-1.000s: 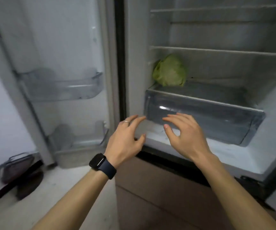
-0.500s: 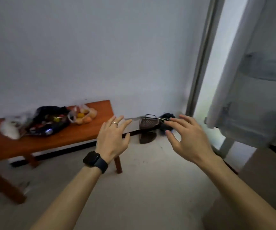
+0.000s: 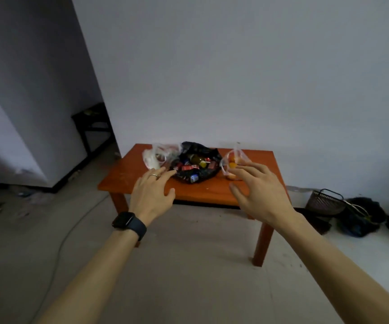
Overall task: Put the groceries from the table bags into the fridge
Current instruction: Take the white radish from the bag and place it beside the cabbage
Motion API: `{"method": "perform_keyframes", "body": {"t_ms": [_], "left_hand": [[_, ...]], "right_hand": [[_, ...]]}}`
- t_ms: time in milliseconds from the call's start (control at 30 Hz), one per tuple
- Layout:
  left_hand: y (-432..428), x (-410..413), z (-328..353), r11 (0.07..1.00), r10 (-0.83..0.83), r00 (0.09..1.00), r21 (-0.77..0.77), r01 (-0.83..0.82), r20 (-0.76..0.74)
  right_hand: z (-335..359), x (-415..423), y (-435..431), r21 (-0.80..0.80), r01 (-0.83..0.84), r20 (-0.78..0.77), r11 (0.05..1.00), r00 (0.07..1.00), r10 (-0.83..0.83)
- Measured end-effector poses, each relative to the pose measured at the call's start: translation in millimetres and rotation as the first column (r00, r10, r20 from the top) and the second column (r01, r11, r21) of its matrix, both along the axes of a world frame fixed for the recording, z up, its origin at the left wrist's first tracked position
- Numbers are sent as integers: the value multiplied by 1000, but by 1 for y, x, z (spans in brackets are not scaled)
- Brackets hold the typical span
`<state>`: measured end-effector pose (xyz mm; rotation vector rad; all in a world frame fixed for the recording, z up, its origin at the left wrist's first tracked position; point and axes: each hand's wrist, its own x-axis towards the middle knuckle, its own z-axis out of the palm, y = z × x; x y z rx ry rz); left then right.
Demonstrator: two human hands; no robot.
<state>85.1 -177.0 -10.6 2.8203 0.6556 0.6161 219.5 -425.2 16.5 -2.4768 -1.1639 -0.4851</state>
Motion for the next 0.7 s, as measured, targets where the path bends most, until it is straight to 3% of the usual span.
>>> {"method": "perform_keyframes", "body": {"t_ms": [333,700], "left_hand": [[147,14,-49,982,115,990,-140,-125,-83],[315,147,-100,967,88,970,-212,-138,-227]], "right_hand": [[-34,37,175,-89,-128,-118,988,986,117],[-108,160,358,-186,-148,-303,971,949,87]]}}
